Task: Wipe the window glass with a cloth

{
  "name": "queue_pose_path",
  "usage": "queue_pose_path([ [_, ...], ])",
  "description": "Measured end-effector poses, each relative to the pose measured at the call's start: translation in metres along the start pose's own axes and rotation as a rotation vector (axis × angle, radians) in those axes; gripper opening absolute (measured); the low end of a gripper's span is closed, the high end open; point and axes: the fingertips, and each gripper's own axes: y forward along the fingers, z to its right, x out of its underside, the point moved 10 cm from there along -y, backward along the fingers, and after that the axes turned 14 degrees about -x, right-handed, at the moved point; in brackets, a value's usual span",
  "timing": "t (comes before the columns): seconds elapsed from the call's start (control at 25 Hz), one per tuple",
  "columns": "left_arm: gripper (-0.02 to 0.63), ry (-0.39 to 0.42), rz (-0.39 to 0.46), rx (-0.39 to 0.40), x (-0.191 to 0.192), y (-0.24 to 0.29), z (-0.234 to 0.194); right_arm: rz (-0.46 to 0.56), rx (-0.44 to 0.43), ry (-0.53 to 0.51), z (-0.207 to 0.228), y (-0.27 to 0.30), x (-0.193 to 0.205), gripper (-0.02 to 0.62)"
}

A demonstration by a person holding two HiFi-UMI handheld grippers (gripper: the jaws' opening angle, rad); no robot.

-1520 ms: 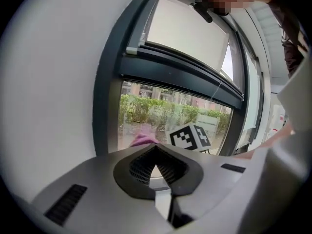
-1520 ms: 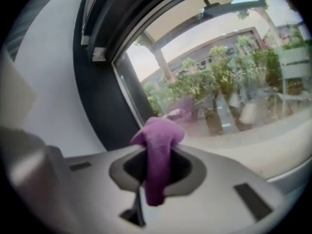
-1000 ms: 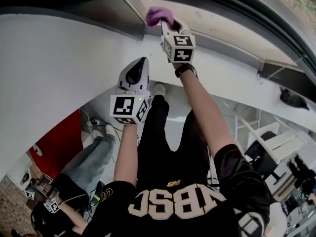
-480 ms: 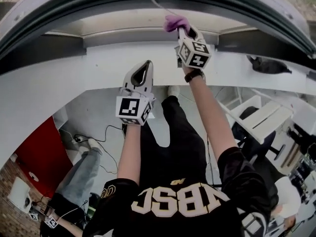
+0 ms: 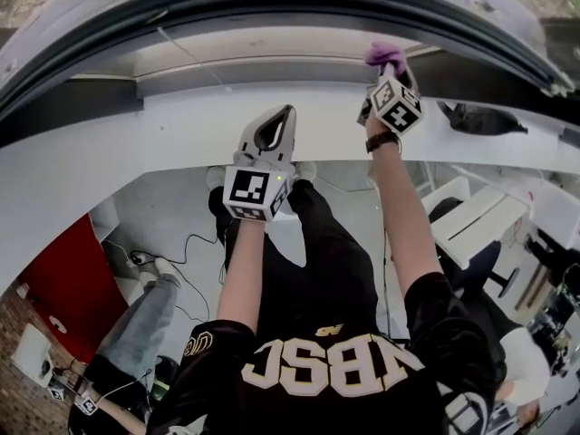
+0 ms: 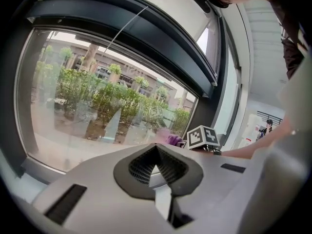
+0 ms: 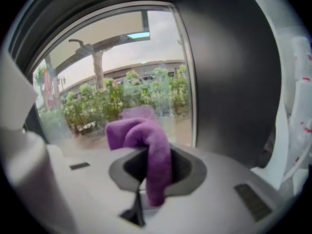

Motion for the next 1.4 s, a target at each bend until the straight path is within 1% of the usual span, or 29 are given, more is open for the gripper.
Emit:
queue_pose_path([
  [0.12,0.013,-0.025,0.056,-0.053,-0.014,-0.013,-0.023,-0.039,-0.043,-0.017,-0.029,0.005,0.014,0.067],
  [0.2,0.013,-0.02,0.093,-0.077,-0.025,-0.025,-0.042,-0.083,-0.107,-0.05,-0.066,0.007,0.033,0.067],
  [0.28,0.012,0.017,0.112,-0.087,-0.032,-0.04,-0.064,-0.14,-0.202,-0.098,-0.12,0.004,0.063,0.067],
  [0.44,0.014,0.042,0.09,-0.077,-0.044,-0.077,-0.119,-0.272,-0.415,-0.175,-0.247,-0.001,0.133,0.067],
  [0.52,0.014,0.055,0.097,-0.104,-0.052,-0.095,-0.152,-0.332,-0.49,-0.202,-0.3,0.002,0.163,0.067],
  [0.6,0.013,0.064,0.101,-0.157,-0.058,-0.115,-0.189,-0.371,-0.559,-0.243,-0.35,0.006,0.186,0.067],
  [0.68,0.014,0.078,0.093,-0.211,-0.058,-0.137,-0.228,-0.361,-0.624,-0.289,-0.404,0.015,0.198,0.067],
  [0.8,0.012,0.096,0.056,-0.274,-0.057,-0.167,-0.278,-0.305,-0.719,-0.296,-0.48,0.041,0.195,0.067],
  [0.92,0.014,0.09,0.047,-0.321,-0.056,-0.188,-0.314,-0.26,-0.808,-0.306,-0.55,0.071,0.182,0.067],
  [1.0,0.012,0.08,0.044,-0.349,-0.056,-0.201,-0.331,-0.253,-0.842,-0.284,-0.589,0.084,0.178,0.067],
  [1.08,0.014,0.071,0.042,-0.363,-0.054,-0.208,-0.342,-0.265,-0.845,-0.218,-0.614,0.096,0.177,0.067],
  [1.12,0.014,0.066,0.042,-0.366,-0.054,-0.208,-0.345,-0.266,-0.836,-0.189,-0.619,0.101,0.176,0.067],
  [1.2,0.014,0.057,0.041,-0.363,-0.051,-0.204,-0.344,-0.267,-0.807,-0.169,-0.613,0.106,0.172,0.067],
  [1.28,0.013,0.052,0.037,-0.35,-0.047,-0.195,-0.337,-0.275,-0.768,-0.173,-0.586,0.106,0.169,0.067],
  [1.4,0.013,0.044,0.027,-0.318,-0.039,-0.175,-0.317,-0.288,-0.68,-0.166,-0.52,0.107,0.166,0.067],
])
